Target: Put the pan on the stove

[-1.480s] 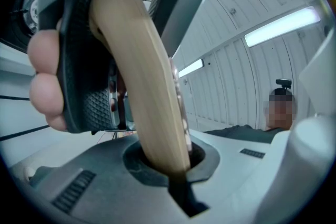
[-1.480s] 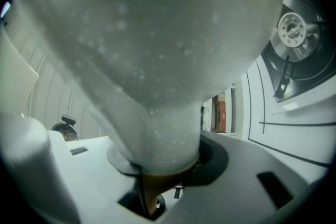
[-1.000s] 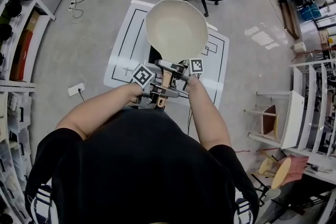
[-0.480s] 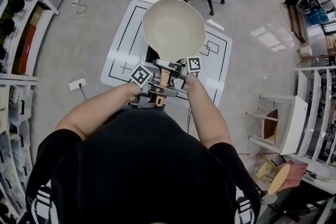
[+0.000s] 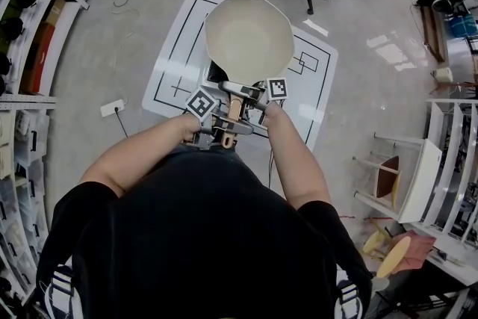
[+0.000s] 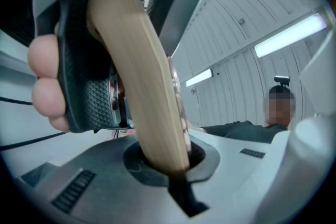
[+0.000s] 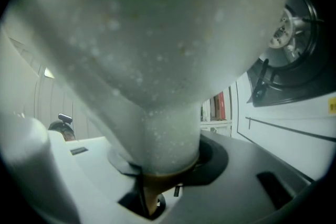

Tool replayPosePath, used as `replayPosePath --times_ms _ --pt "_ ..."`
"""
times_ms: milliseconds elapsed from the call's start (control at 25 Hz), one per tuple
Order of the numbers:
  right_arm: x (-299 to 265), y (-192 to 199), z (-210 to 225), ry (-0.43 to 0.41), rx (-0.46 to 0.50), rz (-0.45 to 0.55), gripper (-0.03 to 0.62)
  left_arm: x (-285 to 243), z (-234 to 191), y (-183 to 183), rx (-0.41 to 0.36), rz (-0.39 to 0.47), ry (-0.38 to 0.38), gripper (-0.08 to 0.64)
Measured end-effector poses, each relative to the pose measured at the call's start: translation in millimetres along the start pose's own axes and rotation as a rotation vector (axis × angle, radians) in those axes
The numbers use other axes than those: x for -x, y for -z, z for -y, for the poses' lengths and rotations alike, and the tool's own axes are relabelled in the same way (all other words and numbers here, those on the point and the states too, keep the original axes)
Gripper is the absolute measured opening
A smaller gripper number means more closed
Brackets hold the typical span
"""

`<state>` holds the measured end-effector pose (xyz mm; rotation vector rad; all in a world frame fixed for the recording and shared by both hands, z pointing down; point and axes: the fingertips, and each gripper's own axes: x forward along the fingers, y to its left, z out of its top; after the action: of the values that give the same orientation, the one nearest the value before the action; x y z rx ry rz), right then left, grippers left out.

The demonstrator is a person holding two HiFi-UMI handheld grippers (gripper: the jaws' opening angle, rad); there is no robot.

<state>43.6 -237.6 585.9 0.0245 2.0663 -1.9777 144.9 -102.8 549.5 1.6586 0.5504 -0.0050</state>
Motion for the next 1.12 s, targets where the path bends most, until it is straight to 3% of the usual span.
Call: replayPosePath --times_ms 720,1120 --pt "6.4 18.4 30.9 -0.016 -0.042 -0.015 0.163 2.7 -27.3 20.4 0.055 0.006 -0.009 0.015" --pt "8.1 28.1 40.8 0.015 -0.042 -0.027 0.158 4.0 -41.3 32.1 0.064 0.001 -0.035 0.015"
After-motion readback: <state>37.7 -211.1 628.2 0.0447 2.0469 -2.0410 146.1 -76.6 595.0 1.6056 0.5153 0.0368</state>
